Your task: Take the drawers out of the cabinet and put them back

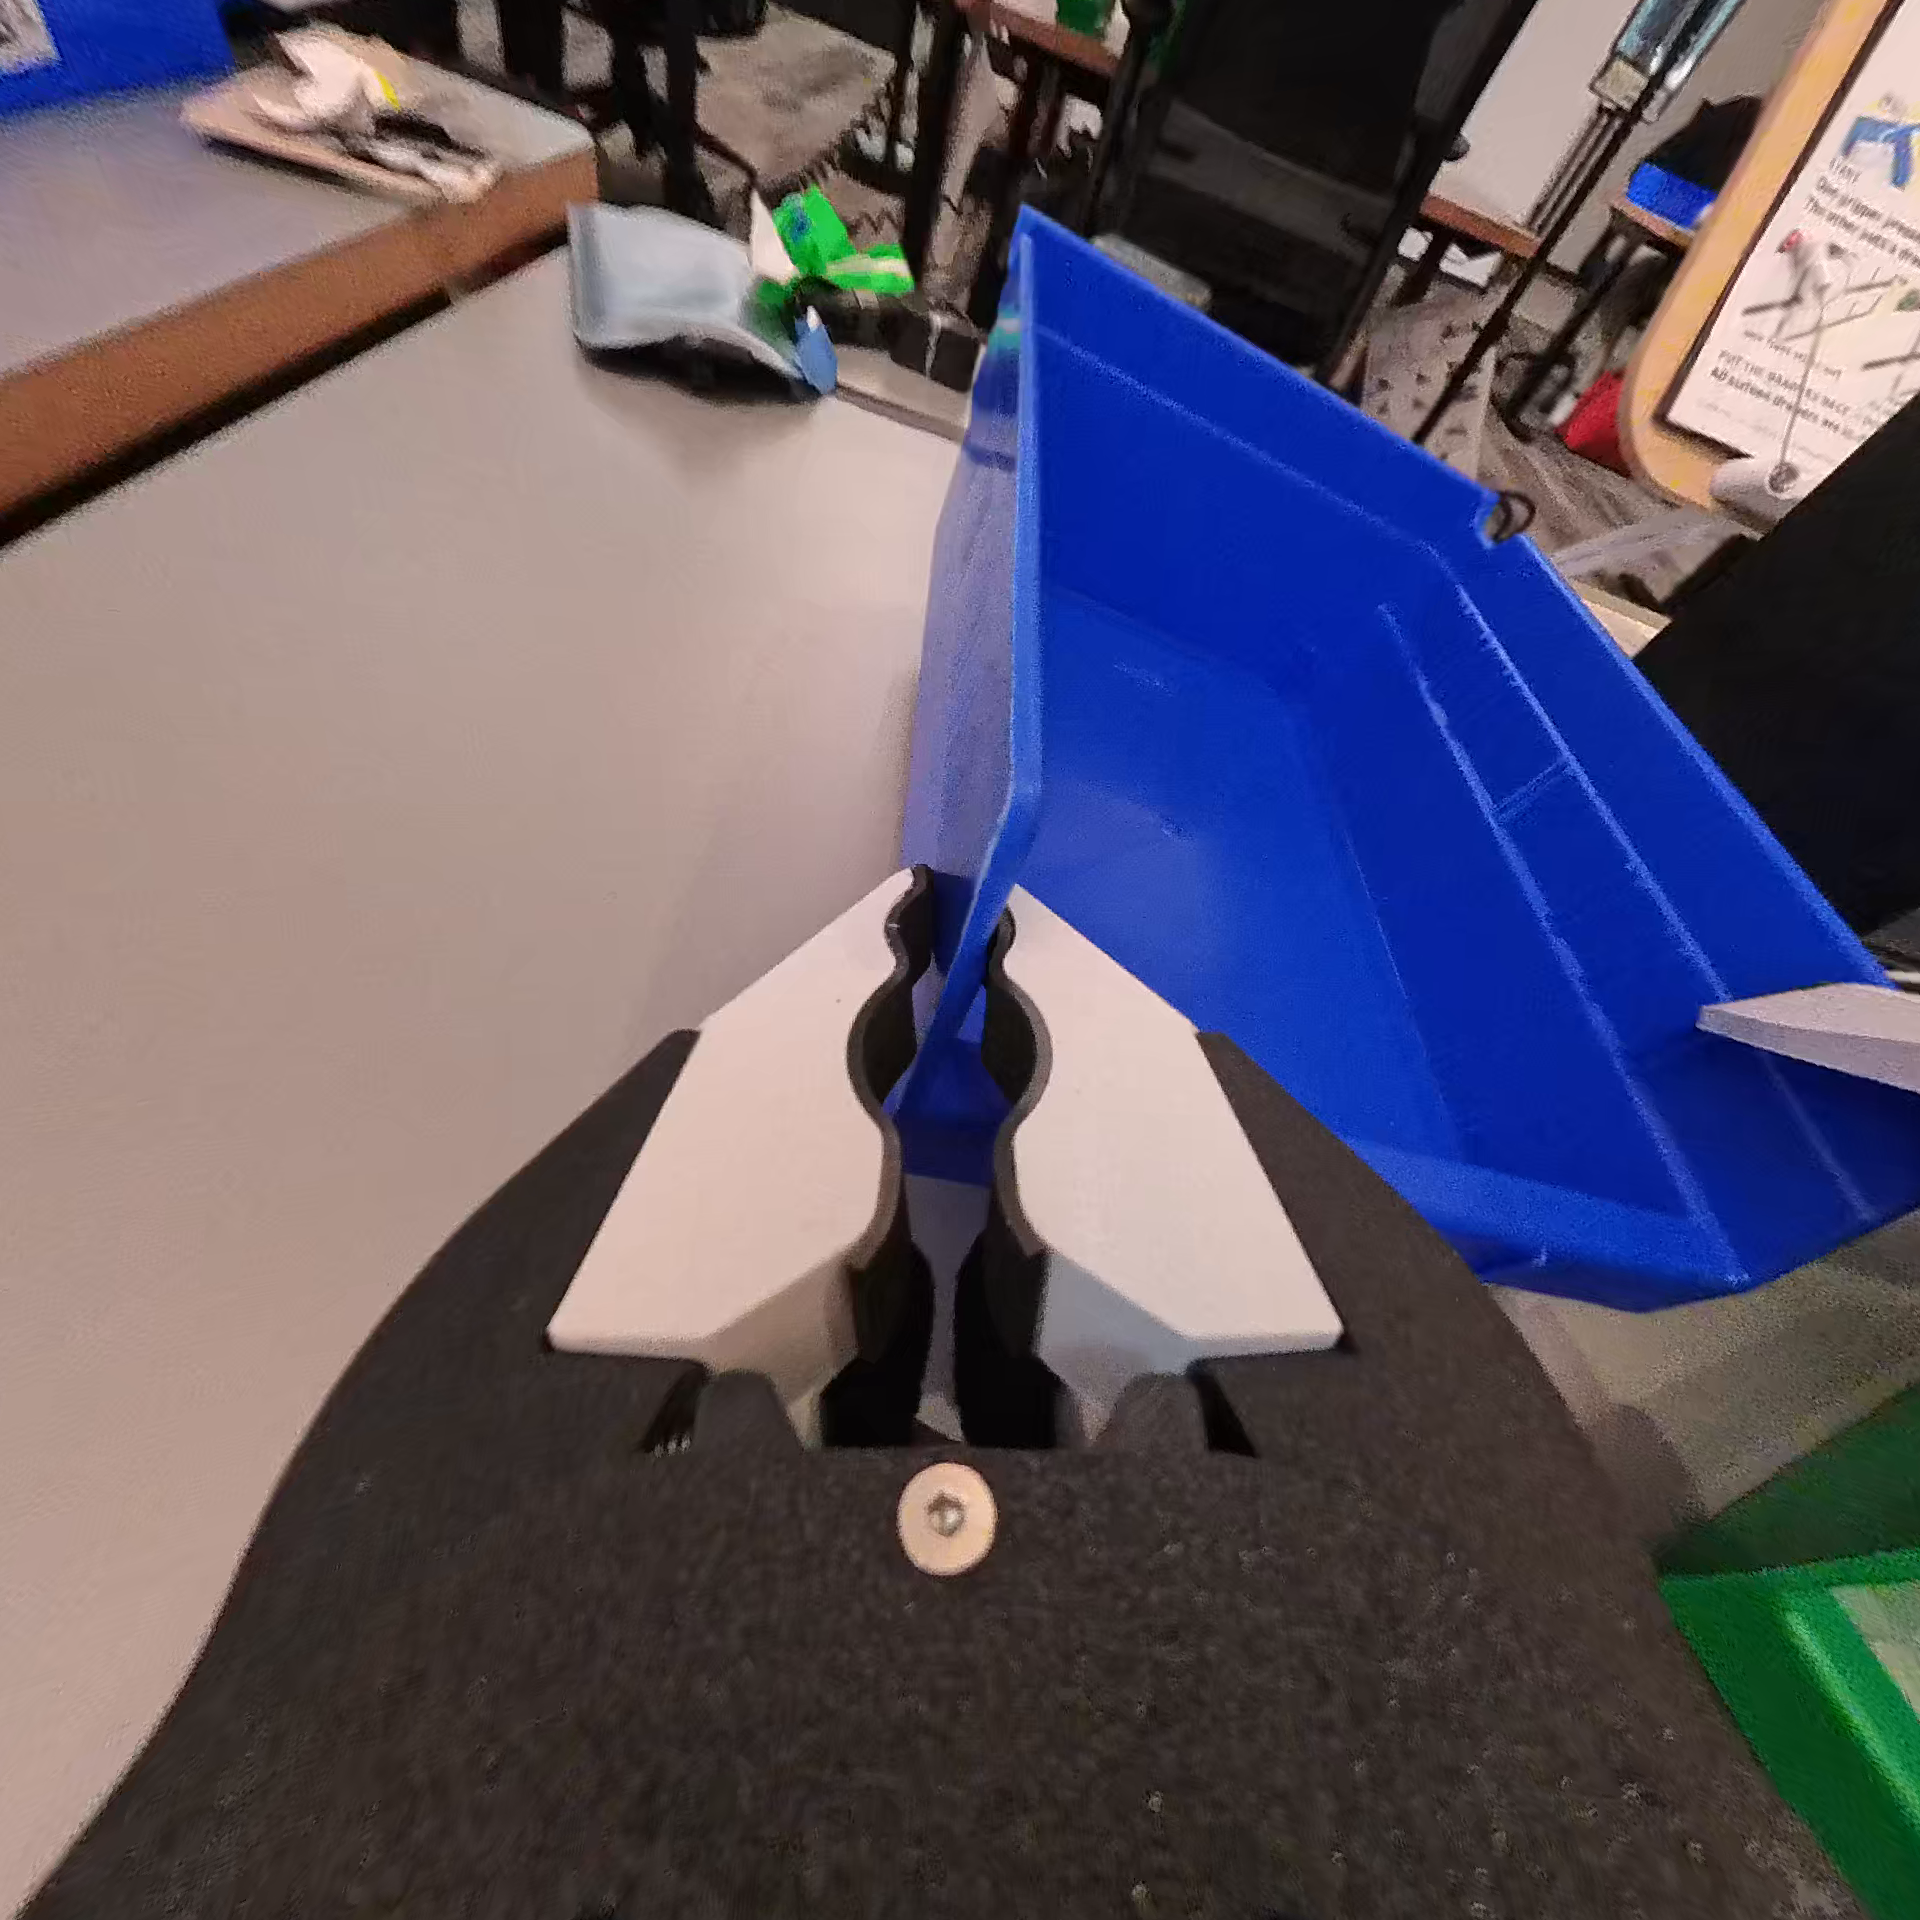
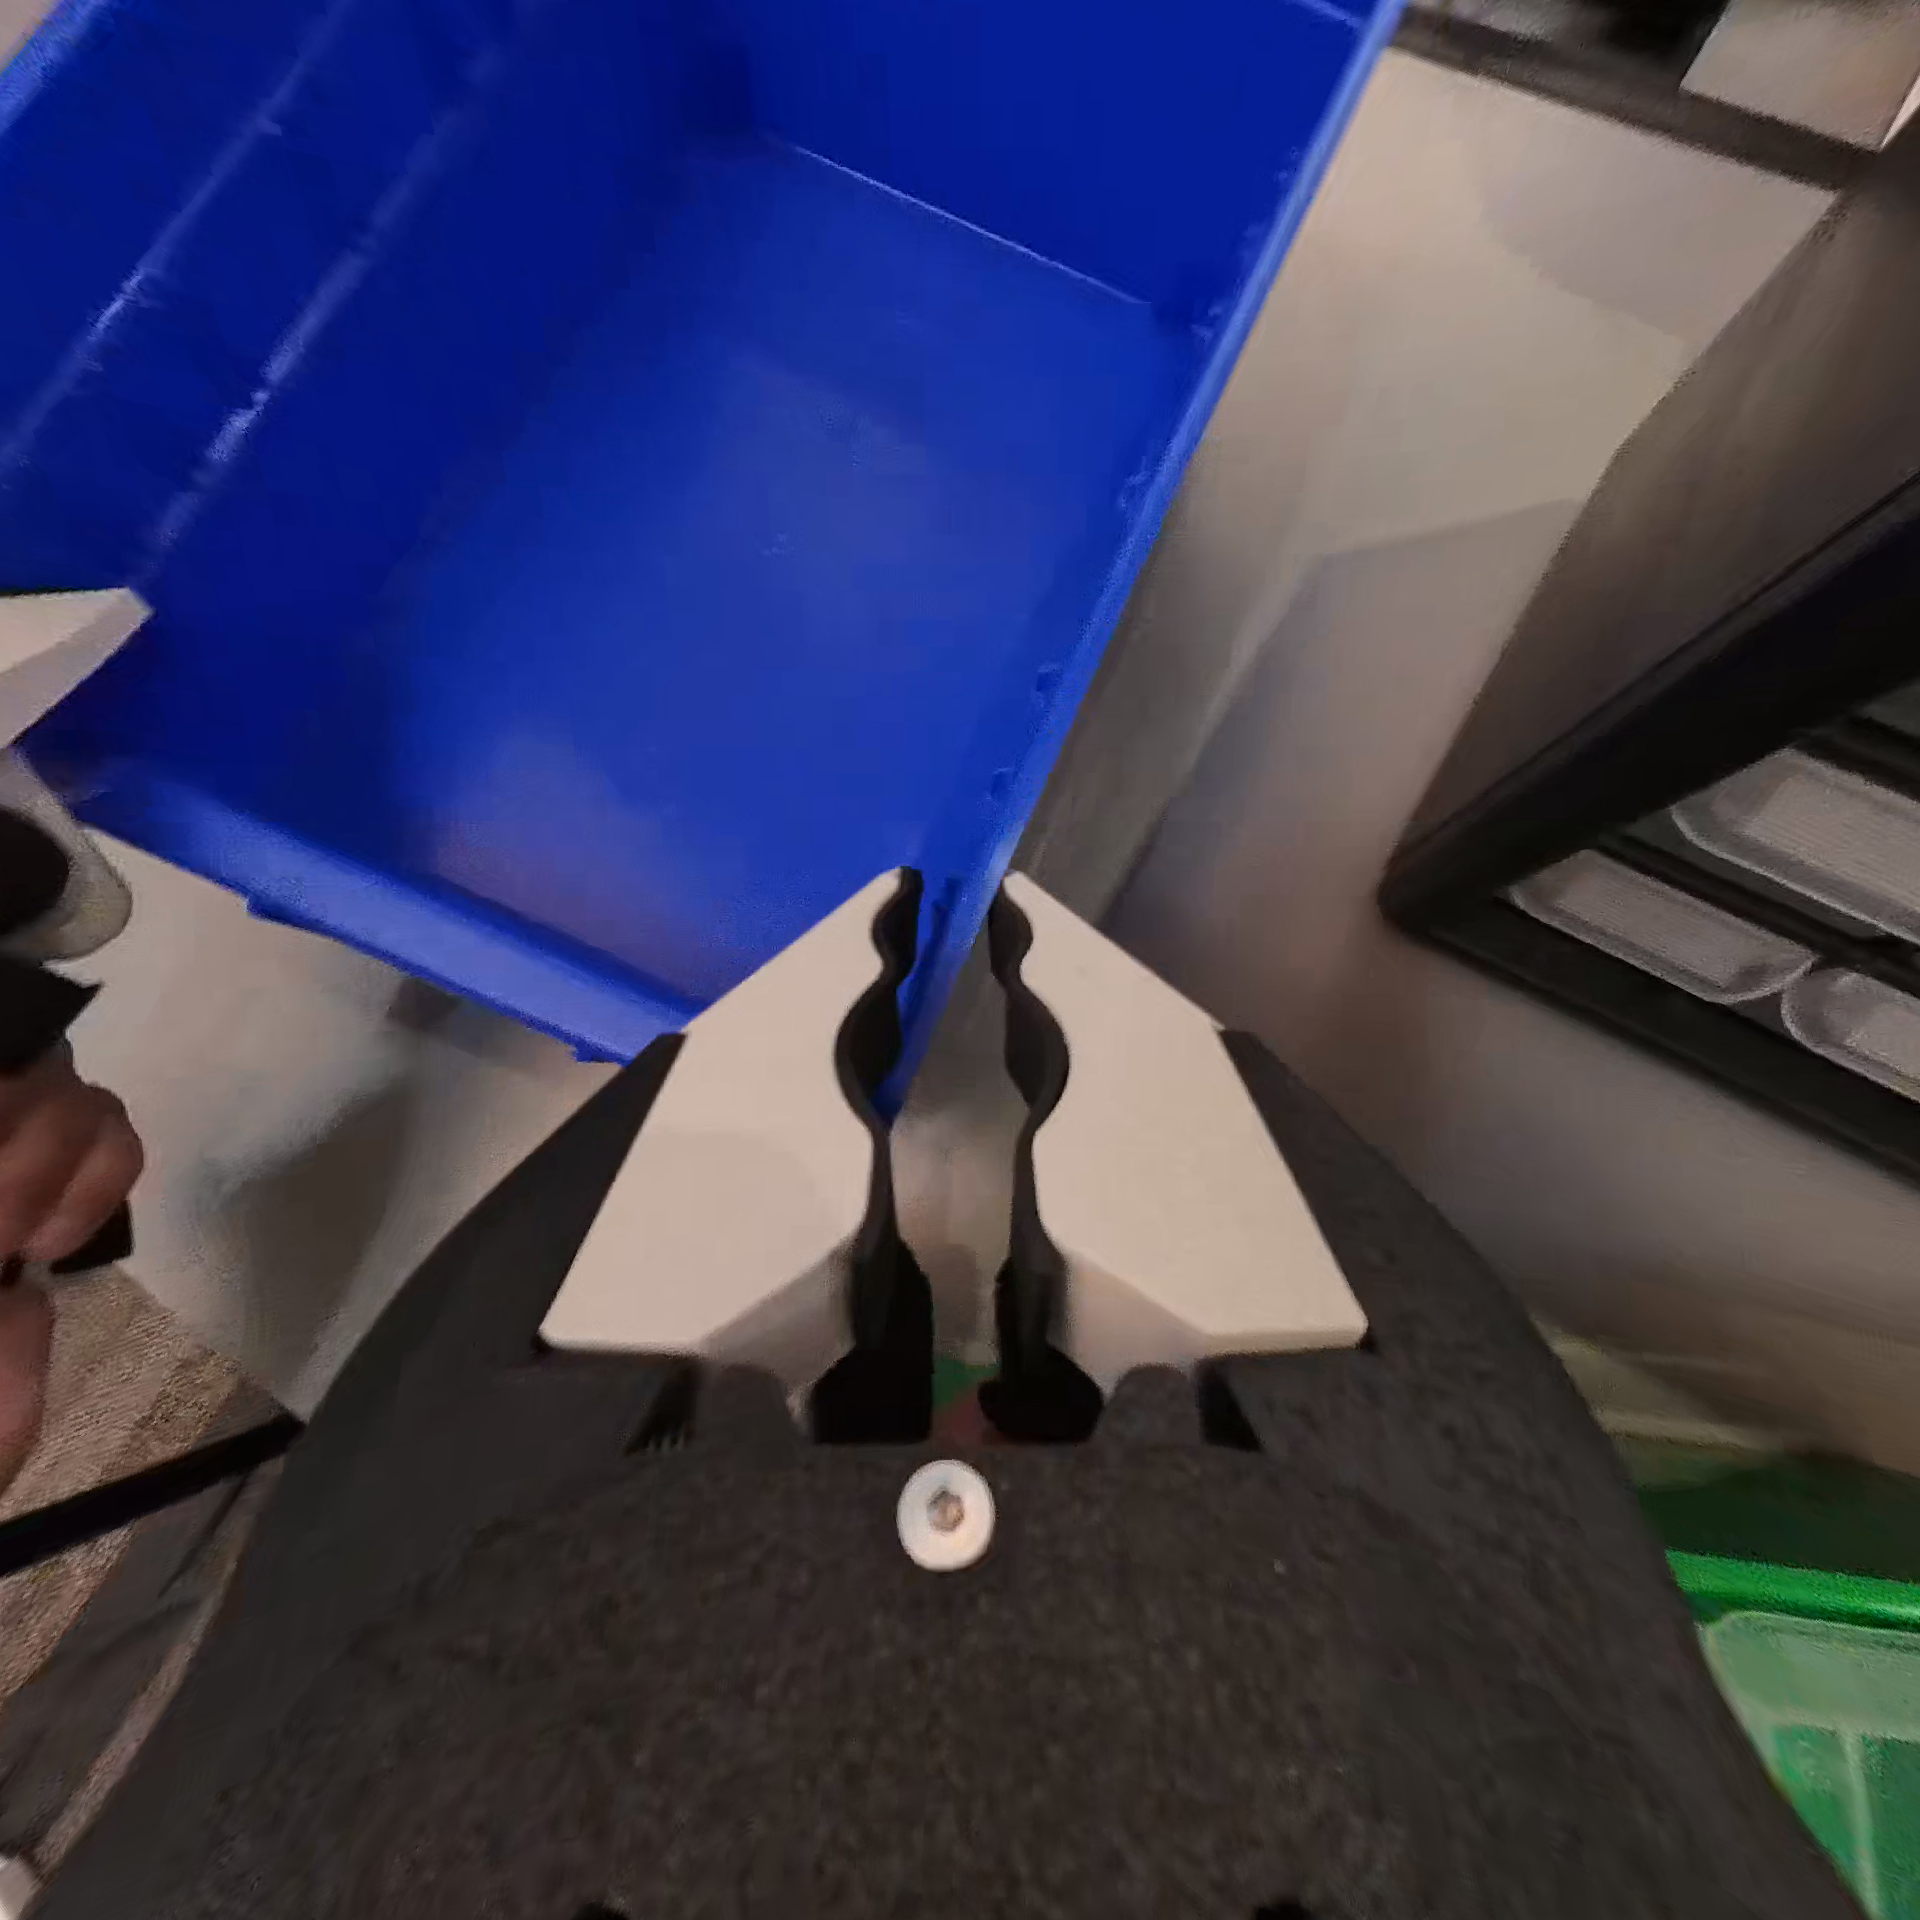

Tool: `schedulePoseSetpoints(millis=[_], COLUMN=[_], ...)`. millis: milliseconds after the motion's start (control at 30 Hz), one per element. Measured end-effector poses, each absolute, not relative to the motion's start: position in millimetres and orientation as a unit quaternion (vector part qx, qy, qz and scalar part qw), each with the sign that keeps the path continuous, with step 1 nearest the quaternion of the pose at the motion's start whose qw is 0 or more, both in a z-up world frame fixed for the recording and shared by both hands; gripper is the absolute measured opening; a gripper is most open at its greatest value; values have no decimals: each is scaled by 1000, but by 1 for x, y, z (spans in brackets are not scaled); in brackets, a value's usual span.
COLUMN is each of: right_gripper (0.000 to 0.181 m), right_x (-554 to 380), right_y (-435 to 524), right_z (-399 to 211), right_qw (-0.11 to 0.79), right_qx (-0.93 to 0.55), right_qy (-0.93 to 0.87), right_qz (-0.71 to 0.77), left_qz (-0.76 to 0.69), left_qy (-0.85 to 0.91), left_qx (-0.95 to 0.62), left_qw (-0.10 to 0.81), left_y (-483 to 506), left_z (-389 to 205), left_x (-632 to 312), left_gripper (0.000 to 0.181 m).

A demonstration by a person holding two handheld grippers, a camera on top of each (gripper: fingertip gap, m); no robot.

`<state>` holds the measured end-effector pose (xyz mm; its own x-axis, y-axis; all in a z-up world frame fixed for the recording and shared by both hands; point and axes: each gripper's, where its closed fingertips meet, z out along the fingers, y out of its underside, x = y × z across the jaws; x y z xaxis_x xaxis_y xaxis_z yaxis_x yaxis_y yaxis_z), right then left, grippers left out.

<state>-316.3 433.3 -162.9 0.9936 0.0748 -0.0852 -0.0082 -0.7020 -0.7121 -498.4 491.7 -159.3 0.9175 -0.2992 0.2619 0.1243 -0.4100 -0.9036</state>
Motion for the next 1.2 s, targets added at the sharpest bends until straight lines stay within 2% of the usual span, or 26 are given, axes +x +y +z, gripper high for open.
schedulePoseSetpoints(millis=[167, 367, 533, 667, 800, 967, 1067, 1200], right_gripper=[7, 4, 4, 4, 4, 4, 5, 4], right_x=[-318, -285, -179, -58, 62, 197, 243, 258], right_y=[444, 426, 348, 263, 186, 135, 137, 151], right_z=[-112, 51, 165, 199, 170, 64, -19, -103], right_qw=[445, 603, 700, 716, 662, 549, 489, 470], right_qx=[-894, -795, -711, -686, -720, -779, -820, -834], right_qy=[2, 2, 62, 124, 187, 279, 285, 288], right_qz=[56, 58, 17, -49, -97, -114, -88, -32], left_qz=[-156, -122, -151, -210, -311, -319, -289, -245], left_qy=[58, 83, 122, 161, 179, 251, 264, 272], left_qx=[-767, -657, -556, -525, -571, -665, -718, -776], left_qw=[619, 739, 808, 809, 738, 627, 576, 514], left_y=[478, 449, 400, 346, 294, 248, 236, 241], left_z=[-99, 36, 151, 187, 155, 46, -23, -109], left_x=[-506, -483, -381, -253, -117, 31, 73, 90], left_gripper=[4, 3, 3, 2, 3, 2, 3, 3])
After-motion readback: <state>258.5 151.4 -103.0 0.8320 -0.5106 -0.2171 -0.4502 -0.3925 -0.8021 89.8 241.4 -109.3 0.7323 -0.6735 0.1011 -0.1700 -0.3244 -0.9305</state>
